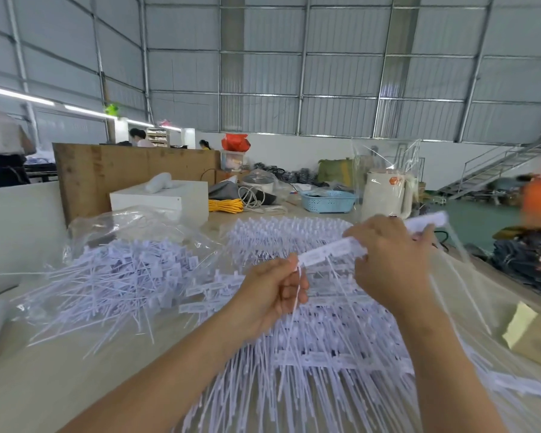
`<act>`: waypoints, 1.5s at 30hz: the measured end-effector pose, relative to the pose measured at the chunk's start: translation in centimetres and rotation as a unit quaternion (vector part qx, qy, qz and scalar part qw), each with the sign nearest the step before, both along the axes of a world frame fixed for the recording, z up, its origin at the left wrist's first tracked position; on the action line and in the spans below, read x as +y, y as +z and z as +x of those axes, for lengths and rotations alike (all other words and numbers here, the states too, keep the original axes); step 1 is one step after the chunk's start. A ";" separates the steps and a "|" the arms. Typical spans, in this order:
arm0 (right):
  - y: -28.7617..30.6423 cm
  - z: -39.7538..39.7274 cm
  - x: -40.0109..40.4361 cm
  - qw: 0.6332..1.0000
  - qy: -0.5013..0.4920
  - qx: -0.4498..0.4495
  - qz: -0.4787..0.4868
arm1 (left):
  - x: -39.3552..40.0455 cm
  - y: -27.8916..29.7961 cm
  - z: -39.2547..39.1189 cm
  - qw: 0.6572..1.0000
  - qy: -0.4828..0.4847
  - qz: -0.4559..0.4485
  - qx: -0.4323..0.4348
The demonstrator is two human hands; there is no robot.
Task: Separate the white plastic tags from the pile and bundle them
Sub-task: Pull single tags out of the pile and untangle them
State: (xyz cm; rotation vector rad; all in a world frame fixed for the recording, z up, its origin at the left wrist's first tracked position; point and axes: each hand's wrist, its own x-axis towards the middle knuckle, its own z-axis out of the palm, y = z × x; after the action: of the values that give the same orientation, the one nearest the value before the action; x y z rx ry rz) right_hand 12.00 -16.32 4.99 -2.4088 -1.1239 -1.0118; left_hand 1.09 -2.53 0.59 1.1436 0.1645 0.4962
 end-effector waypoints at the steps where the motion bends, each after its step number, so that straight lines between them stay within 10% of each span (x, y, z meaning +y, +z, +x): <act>1: 0.3 -0.6 0.1 0.996 0.012 -0.061 0.069 | 0.0 0.3 -0.1 1.000 -0.004 -0.013 -0.019; 6: 0.9 -2.8 1.2 0.986 0.018 -0.145 0.074 | 2.1 1.7 -1.4 0.998 0.056 0.036 -0.022; 12: -3.4 -2.0 4.1 0.926 0.119 0.288 -0.212 | 5.1 -0.2 -1.7 0.971 0.141 0.134 0.142; 17: -4.2 -1.2 4.3 0.856 0.301 0.418 -0.044 | 5.2 -0.9 -1.4 0.952 0.142 0.246 0.114; 29: -5.3 -3.0 6.4 0.891 0.331 0.302 0.069 | 3.6 -0.3 -1.4 0.932 0.172 0.311 0.068; 38: -5.0 -4.7 6.4 0.983 0.178 -0.034 -0.037 | 4.7 0.5 -2.5 0.900 0.117 0.389 0.156; 45: -3.8 -4.3 6.1 0.946 0.272 0.061 -0.165 | 6.1 1.4 -4.4 0.903 -0.054 0.385 0.181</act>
State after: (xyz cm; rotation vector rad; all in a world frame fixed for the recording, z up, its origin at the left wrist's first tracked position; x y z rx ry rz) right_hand 7.70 -10.21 1.17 -2.1372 -1.8873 -0.5181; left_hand -3.26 3.54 2.01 2.0134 0.2330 0.2372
